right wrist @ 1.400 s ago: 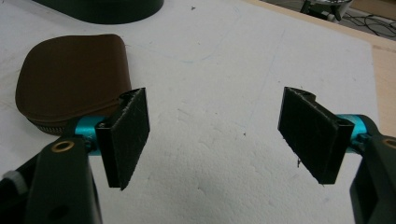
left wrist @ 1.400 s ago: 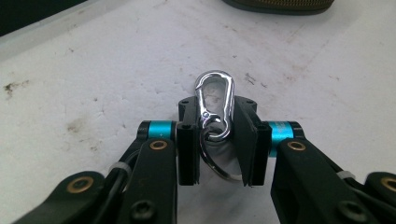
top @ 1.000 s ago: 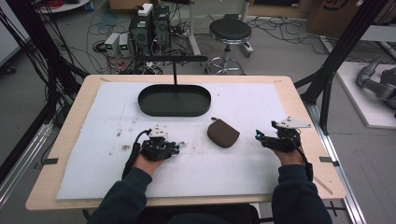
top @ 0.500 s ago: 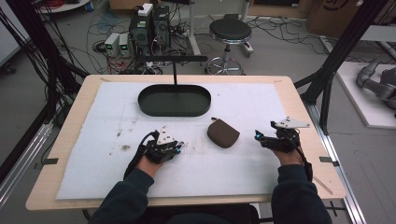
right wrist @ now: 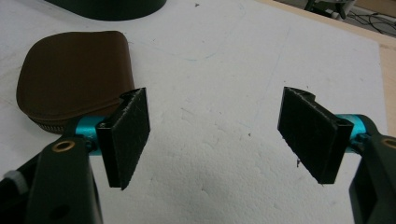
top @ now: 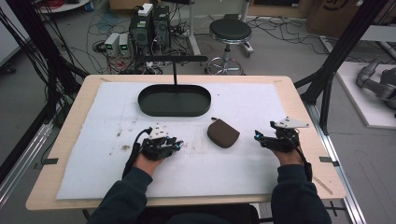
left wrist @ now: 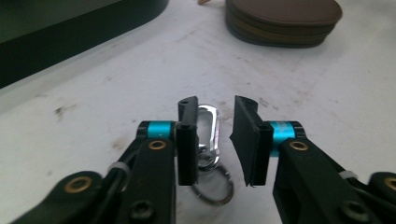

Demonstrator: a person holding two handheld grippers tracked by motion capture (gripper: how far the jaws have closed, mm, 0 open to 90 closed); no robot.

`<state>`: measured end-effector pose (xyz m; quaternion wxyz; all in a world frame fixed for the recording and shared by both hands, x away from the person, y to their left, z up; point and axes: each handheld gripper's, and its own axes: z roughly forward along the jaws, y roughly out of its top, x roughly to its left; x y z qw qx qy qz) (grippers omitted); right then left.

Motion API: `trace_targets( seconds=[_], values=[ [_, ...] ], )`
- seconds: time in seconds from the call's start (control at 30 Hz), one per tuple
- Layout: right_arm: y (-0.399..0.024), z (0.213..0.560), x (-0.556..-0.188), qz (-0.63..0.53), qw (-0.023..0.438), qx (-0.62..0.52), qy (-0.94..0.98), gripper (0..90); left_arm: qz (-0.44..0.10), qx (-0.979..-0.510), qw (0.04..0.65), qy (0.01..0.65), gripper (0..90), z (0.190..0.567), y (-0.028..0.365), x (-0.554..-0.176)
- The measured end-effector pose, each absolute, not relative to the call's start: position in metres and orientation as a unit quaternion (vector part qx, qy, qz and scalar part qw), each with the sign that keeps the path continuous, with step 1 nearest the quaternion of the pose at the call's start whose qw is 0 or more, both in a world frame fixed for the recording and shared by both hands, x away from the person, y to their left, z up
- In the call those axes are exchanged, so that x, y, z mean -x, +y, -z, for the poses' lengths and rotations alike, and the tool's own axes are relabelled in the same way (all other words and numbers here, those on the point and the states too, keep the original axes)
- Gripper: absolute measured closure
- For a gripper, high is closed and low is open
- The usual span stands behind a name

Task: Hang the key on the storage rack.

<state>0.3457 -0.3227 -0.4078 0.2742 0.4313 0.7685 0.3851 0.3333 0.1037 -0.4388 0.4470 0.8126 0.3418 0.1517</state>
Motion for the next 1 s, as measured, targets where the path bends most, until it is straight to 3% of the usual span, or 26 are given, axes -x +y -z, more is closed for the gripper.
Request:
trace_targets(
  seconds=[0.1, 0.2, 0.4, 0.6, 0.83, 1.0],
  values=[
    [-0.323, 0.407, -0.346, -0.387, 0.274, -0.433, 0.767, 25.5, -0.168, -0.826, 0.421, 0.335, 59.7, 0.44, 0.087, -0.339],
    [-0.323, 0.406, -0.345, -0.388, 0.276, -0.433, 0.765, 25.6, -0.176, -0.835, 0.398, 0.337, 57.9, 0.442, 0.08, -0.342],
    [-0.323, 0.407, -0.345, -0.388, 0.274, -0.433, 0.766, 25.6, -0.185, -0.857, 0.374, 0.303, 84.0, 0.447, 0.071, -0.34],
    [-0.323, 0.406, -0.345, -0.391, 0.275, -0.433, 0.764, 25.5, -0.146, -0.839, 0.399, 0.34, 84.6, 0.444, 0.082, -0.346],
    [-0.323, 0.406, -0.345, -0.39, 0.275, -0.433, 0.765, 25.6, -0.076, -0.793, 0.471, 0.379, 84.8, 0.436, 0.101, -0.352],
    [-0.323, 0.406, -0.344, -0.39, 0.275, -0.435, 0.763, 25.6, -0.065, -0.779, 0.493, 0.382, 84.8, 0.432, 0.106, -0.352]
  ],
)
